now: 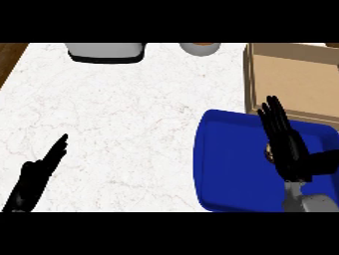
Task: Pick the cupcake from the tray and place it in the cardboard box
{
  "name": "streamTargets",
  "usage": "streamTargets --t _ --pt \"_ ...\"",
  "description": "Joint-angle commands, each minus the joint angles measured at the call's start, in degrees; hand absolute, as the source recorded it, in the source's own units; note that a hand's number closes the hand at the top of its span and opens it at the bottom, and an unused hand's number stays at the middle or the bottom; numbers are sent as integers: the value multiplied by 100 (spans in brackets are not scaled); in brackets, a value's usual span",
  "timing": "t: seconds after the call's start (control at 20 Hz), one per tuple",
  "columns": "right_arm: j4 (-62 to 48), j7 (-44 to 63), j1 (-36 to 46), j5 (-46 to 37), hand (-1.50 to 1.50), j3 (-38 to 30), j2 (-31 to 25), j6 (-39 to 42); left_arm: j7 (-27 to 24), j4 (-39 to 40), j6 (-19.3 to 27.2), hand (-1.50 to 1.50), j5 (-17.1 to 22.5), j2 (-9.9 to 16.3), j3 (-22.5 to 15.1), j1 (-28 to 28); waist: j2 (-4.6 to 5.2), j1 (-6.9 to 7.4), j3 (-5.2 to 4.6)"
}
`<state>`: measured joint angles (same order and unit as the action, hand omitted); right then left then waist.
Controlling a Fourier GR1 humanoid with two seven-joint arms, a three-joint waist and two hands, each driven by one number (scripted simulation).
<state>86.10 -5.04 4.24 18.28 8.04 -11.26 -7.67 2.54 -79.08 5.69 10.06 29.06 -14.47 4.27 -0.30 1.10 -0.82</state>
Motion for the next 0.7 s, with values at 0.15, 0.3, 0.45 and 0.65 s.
streamTargets --t 0.15,0.3,0.45,0.65 --pt "1003 105 441 -186 -150 -1188 -1656 179 -559 -818 30 0 -212 123 197 -780 -98 -400 73" --pt "679 132 84 -1367 -150 -1266 -3091 468 -780 -930 -66 0 -223 159 248 -1100 -44 -662 22" --pt "640 -438 -343 -878 -150 -1978 -3181 751 -816 -1005 -197 0 -313 -7 70 -1415 8 -387 85" --pt "265 -1945 -799 -1568 -150 -2021 -3398 1041 -554 -1270 -241 0 -329 -71 1 -1582 18 -250 95"
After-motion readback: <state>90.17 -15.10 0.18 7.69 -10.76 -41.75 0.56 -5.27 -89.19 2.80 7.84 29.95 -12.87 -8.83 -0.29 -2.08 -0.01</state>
